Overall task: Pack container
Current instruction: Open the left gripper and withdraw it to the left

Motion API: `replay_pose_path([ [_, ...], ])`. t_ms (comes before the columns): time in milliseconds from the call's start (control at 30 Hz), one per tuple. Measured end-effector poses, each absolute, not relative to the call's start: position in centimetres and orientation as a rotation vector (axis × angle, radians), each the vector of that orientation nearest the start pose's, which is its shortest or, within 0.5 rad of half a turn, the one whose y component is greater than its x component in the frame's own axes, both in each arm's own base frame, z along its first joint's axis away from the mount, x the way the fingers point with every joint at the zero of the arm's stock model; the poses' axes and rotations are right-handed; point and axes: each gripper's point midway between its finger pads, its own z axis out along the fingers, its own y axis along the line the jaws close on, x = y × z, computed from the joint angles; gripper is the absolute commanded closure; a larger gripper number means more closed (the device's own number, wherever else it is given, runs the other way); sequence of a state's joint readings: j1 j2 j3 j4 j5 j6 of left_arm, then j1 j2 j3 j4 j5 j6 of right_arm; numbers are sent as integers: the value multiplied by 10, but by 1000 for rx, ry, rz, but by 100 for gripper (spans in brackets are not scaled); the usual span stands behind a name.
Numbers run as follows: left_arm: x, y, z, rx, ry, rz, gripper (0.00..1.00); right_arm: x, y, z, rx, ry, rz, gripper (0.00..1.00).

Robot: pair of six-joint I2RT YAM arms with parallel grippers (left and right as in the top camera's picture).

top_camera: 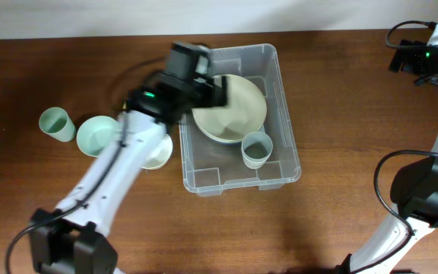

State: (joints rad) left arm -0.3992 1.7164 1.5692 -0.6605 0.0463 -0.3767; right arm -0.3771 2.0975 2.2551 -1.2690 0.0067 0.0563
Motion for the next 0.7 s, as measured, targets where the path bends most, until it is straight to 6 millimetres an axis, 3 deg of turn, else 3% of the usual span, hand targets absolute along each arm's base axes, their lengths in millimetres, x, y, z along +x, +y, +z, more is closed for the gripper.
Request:
replay_pose_path([
  [200, 466, -72, 238, -295, 2346, -250, 1, 459, -183, 219, 580, 2623, -109, 1],
  [333, 457, 2, 241, -488, 2337, -156, 1, 459, -183, 219, 580, 2624, -109, 1],
  [433, 437, 57, 233, -650, 2364, -62, 1, 459, -183, 219, 580, 2623, -109, 1],
  [567, 413, 106, 223, -806, 2385, 57, 1, 459, -183, 219, 580, 2623, -109, 1],
  [700, 402, 139, 223, -897, 2353, 134, 1, 459, -183, 219, 580, 2623, -109, 1],
])
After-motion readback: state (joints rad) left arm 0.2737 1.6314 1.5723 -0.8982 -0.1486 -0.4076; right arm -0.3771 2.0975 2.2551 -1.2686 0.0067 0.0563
